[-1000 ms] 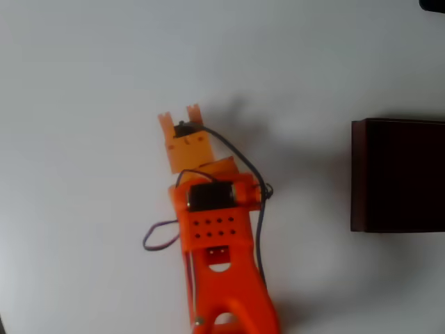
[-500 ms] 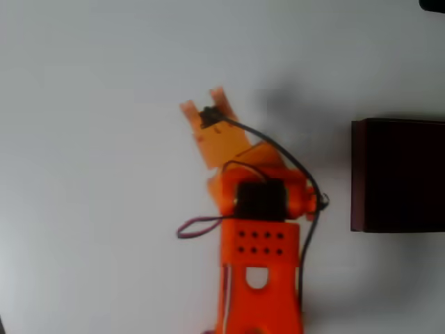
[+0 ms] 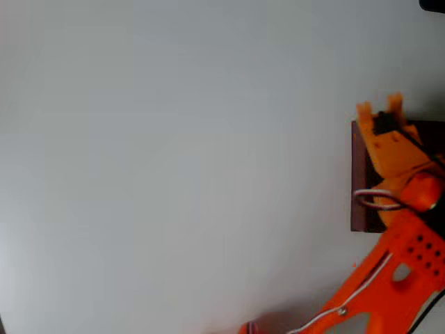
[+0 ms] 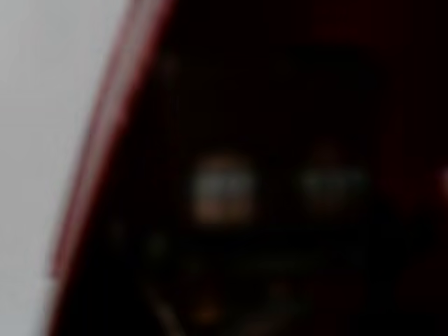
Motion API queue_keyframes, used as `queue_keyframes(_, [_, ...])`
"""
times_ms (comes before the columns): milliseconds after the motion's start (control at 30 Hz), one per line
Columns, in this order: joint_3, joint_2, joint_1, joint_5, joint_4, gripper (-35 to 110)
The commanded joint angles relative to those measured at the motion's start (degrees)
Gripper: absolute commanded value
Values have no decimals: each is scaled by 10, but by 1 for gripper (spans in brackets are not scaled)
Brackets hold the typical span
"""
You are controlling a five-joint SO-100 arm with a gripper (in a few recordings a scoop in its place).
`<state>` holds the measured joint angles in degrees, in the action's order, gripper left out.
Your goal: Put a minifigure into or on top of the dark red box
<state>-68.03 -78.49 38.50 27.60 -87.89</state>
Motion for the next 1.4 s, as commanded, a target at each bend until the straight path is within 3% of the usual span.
queue_keyframes(0, [187,120,39,-16,-41,0])
queue_keyframes(167, [523,369,69,-39,-170,10])
queue_keyframes(433, [479,340,58,-64,-171,13])
queue_keyframes(633, [256,130,29,-98,-169,11])
queue_keyframes(900, [-187,-352,-77,-135,-97,11])
queue_keyframes(1000, [-335,-533,-173,-151,-74,11])
queue_keyframes(1233, [-681,-974,-526,-161,18,4])
queue_keyframes(1367, [-817,-1092,-648,-151,35,2])
